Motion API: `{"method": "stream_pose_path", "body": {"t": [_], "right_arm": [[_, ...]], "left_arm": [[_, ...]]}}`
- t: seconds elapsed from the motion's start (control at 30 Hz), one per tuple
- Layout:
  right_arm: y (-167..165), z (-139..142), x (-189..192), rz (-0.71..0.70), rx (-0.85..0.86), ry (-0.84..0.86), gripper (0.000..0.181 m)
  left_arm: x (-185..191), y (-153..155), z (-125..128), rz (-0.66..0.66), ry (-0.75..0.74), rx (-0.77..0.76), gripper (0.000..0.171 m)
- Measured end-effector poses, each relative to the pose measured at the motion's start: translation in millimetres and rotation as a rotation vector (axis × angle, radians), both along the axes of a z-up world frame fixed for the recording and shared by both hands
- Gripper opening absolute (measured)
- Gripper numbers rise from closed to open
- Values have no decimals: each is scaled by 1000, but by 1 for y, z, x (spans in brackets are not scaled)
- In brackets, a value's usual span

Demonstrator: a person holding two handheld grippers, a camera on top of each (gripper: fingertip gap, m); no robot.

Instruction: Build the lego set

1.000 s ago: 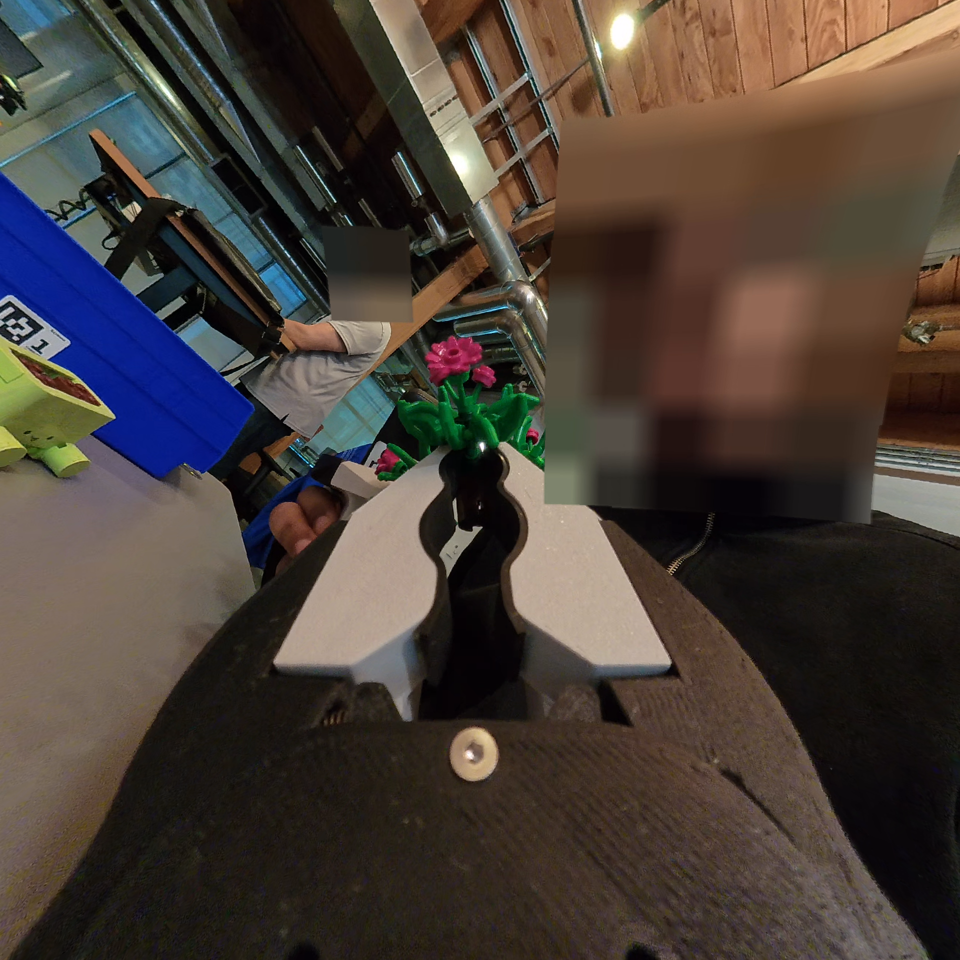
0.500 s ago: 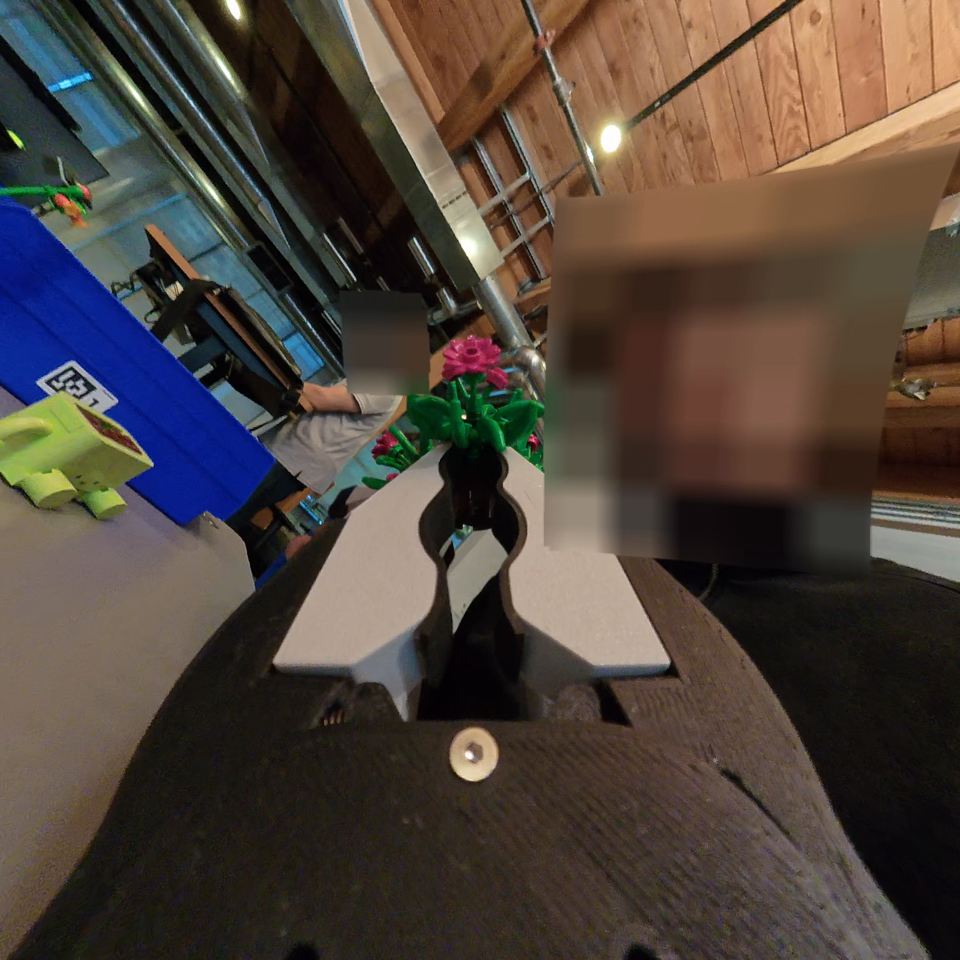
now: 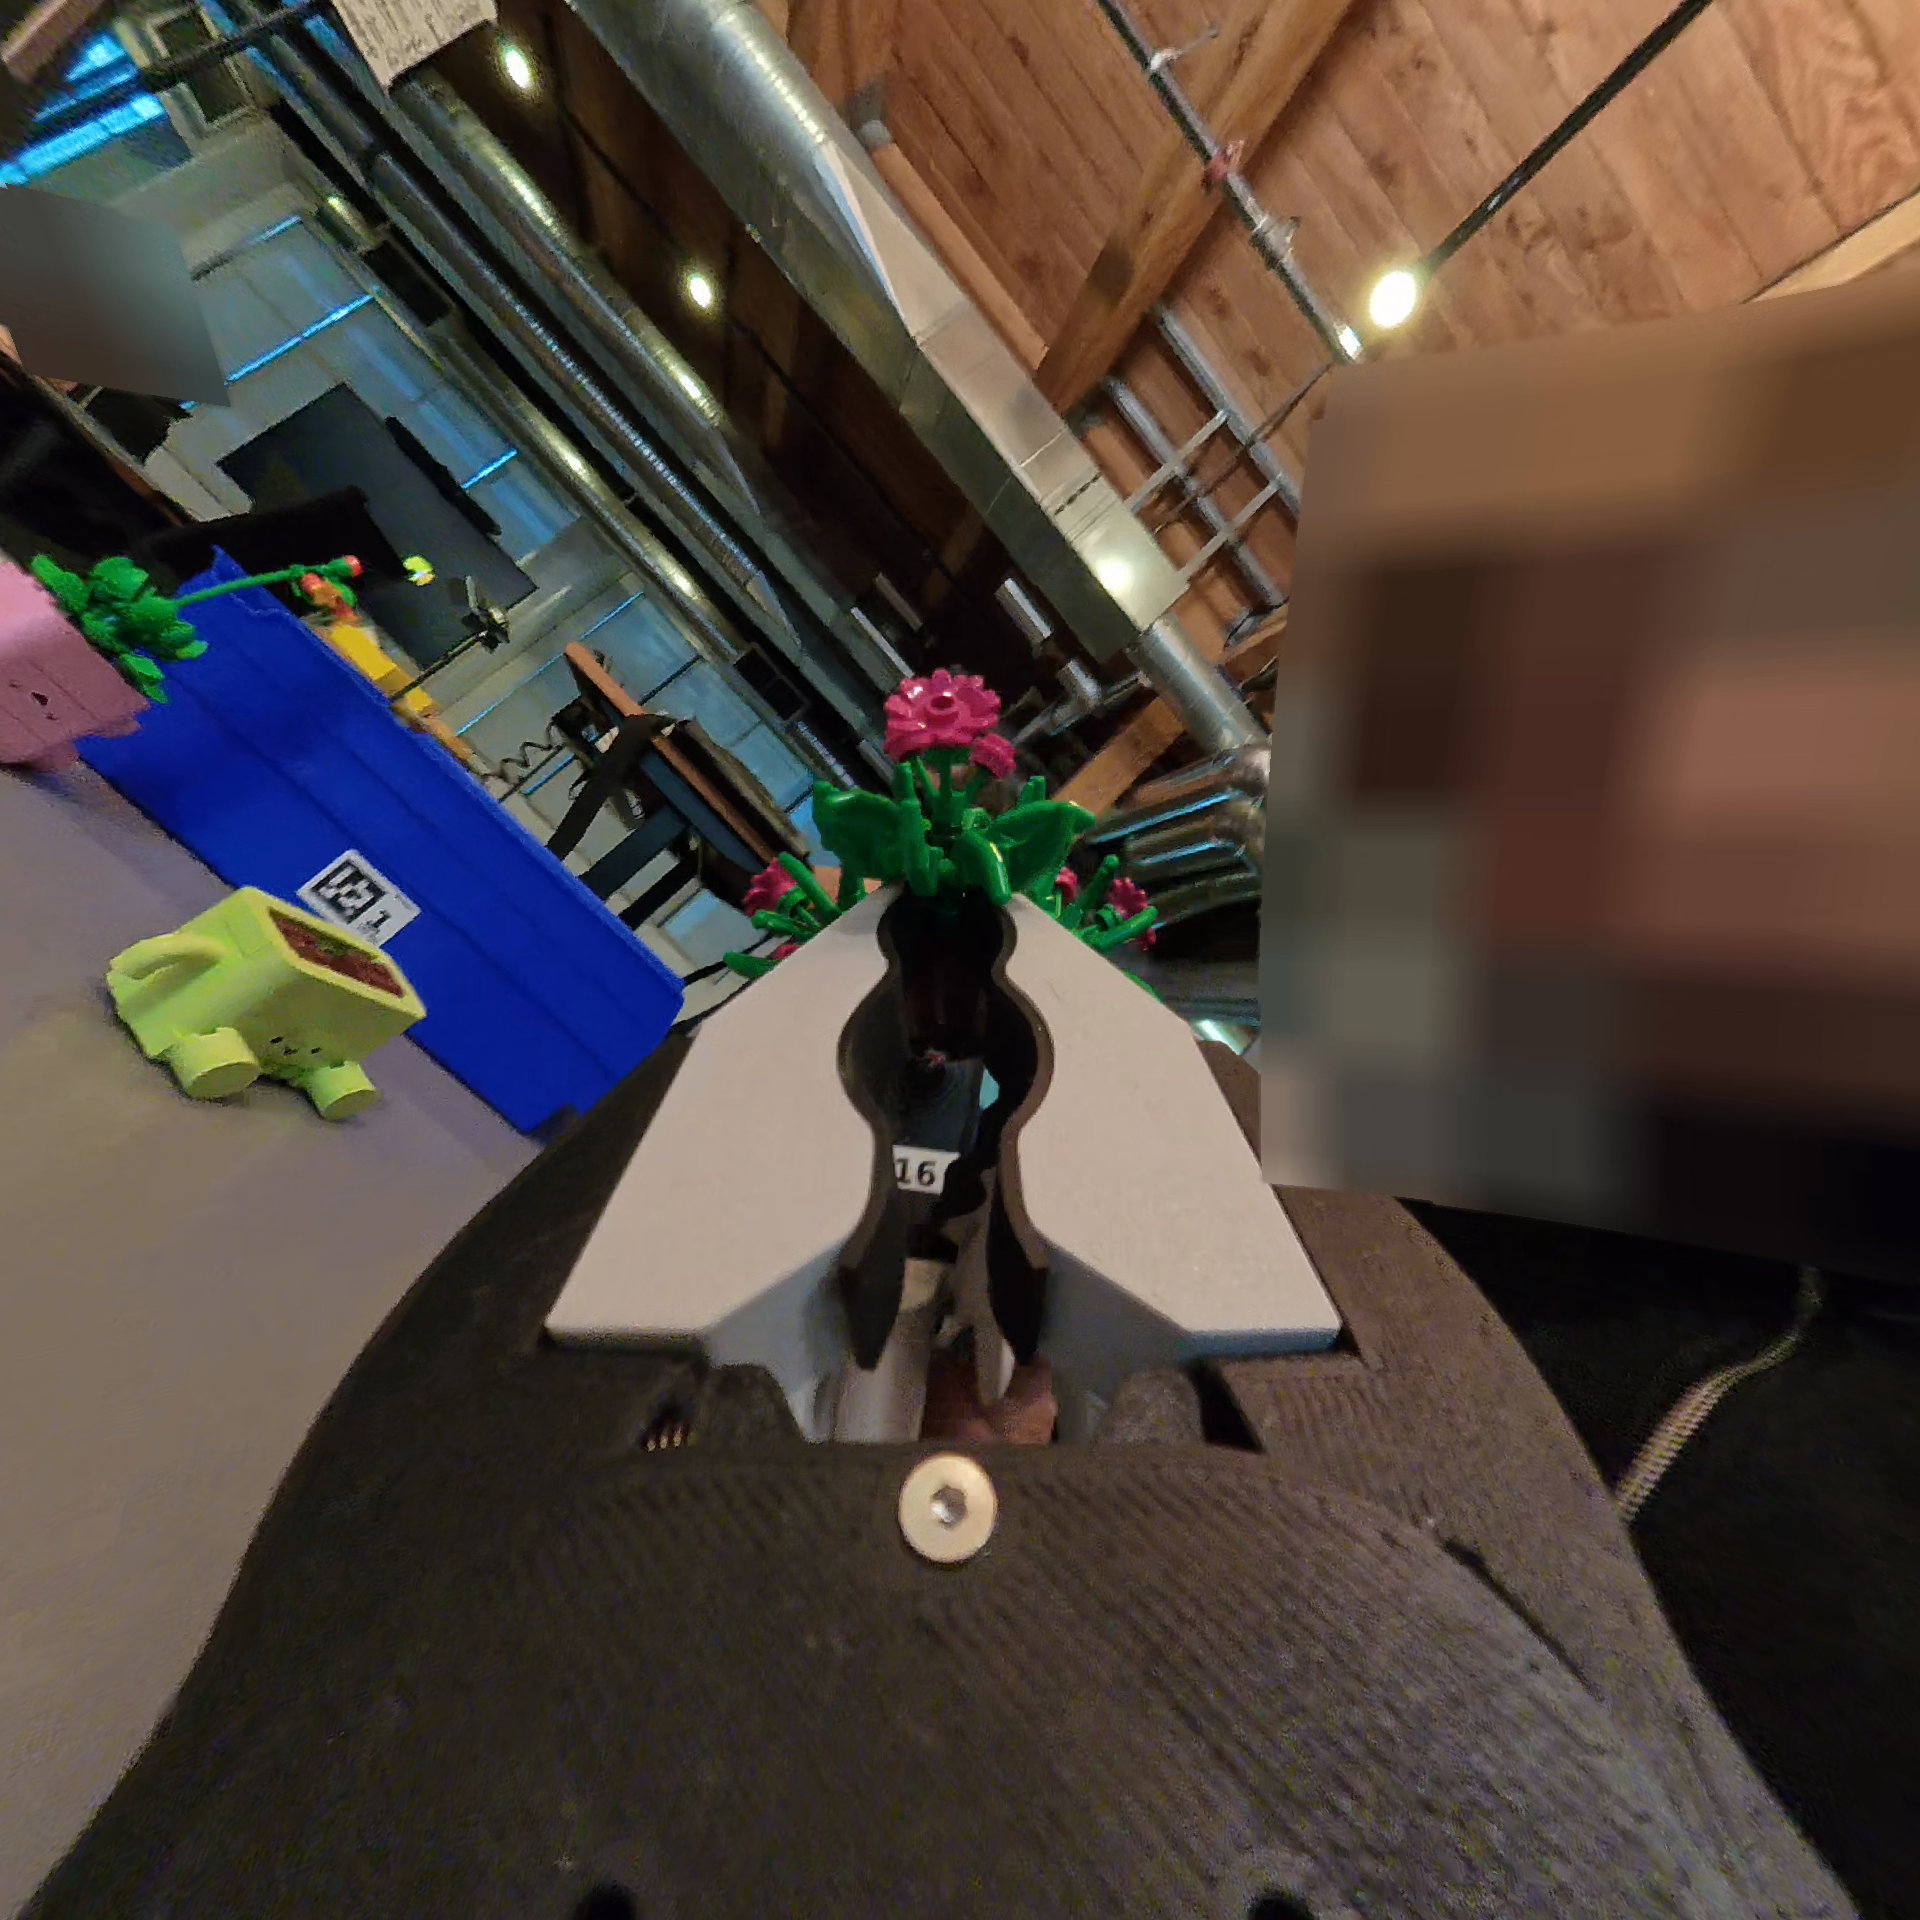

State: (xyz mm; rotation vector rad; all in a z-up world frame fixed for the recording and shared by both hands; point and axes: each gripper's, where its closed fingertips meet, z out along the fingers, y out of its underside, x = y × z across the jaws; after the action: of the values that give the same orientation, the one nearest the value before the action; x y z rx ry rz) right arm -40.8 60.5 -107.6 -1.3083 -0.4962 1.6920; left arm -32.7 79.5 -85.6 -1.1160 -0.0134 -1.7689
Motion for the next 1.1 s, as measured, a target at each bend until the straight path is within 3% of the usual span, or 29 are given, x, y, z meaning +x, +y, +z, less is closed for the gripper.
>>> {"method": "stream_pose_path", "body": {"t": [0.03,0.17,0.4,0.5,0.53,0.6,0.7,0.8,0.93,1.1], "right_arm": [[0,1,1,6,-6,9,25],[1,2,4,31,-41,41,15],[2,1,7,98,-89,80,14],[9,6,16,62,-37,79,14],[12,5,19,42,-1,55,14],[17,4,23,-24,118,-29,14],[19,3,28,-172,429,-206,14],[17,0,29,-308,709,-336,14],[14,-7,23,-319,791,-377,14],[4,-8,19,-309,899,-354,14]], "left_arm": [[4,-1,-2,7,29,3,4],[17,-5,-3,12,88,30,4],[20,-5,-5,5,116,37,7],[22,-4,-10,8,178,46,45],[22,-3,-13,24,218,48,56],[22,-4,-16,47,293,77,59],[16,0,-18,71,374,98,64],[4,2,-17,44,355,78,70],[-2,-4,-17,-86,308,53,85],[-4,-6,-21,-244,166,-73,78]]}}
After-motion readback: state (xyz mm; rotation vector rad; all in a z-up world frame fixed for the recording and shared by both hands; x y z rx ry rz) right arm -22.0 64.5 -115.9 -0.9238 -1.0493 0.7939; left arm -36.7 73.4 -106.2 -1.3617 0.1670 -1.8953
